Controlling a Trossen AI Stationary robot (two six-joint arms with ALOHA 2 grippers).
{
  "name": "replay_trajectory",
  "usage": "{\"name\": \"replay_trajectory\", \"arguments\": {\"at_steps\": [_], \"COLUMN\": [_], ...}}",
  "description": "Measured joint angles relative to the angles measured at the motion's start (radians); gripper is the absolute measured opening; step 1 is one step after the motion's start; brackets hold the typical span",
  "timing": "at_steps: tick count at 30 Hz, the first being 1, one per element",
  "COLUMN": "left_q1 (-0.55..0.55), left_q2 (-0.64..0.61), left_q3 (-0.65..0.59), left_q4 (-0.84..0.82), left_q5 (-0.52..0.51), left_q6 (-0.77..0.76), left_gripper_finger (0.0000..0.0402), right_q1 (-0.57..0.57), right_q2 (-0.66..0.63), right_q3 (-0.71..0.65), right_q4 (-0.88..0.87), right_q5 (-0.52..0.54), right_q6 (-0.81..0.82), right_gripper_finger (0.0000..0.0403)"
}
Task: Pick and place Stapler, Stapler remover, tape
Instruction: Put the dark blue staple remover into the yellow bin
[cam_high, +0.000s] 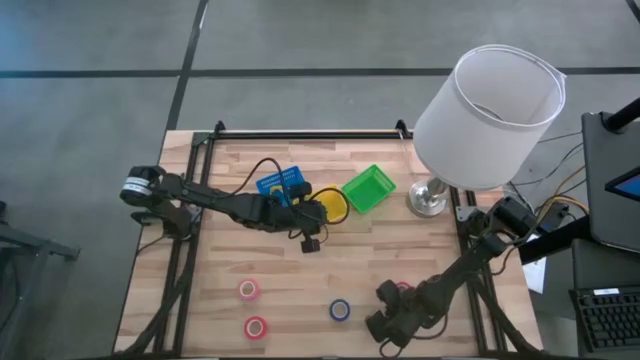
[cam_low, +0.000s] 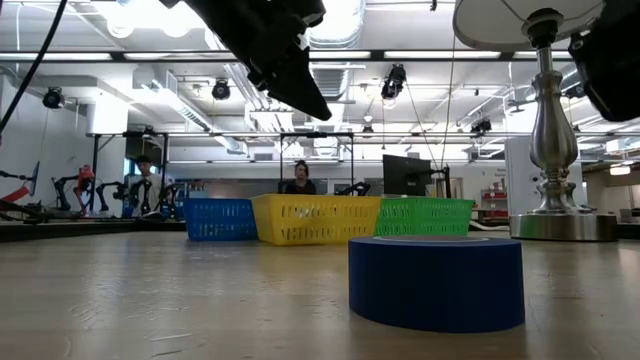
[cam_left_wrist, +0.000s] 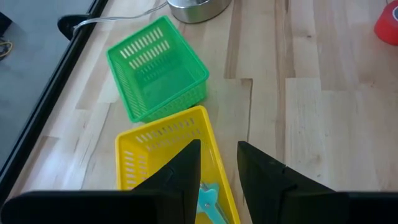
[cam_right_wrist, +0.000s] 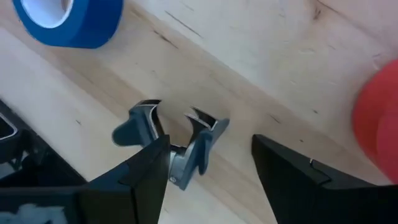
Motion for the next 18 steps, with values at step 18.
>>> {"name": "replay_trajectory", "arguments": {"at_steps": [18], "left_q1": [0.001], "left_q2": [0.000], "left_q3": [0.000], "left_q4": [-0.001], "left_q5": [0.001], "left_q6": [0.000], "left_gripper_finger": [0.0108], "right_q1": [-0.040], "right_q2": [0.001], "right_q3": [-0.007], "right_q4": [-0.029], "right_q5": [-0.071], "right_q6": [-0.106], "right_gripper_finger": [0.0082]}}
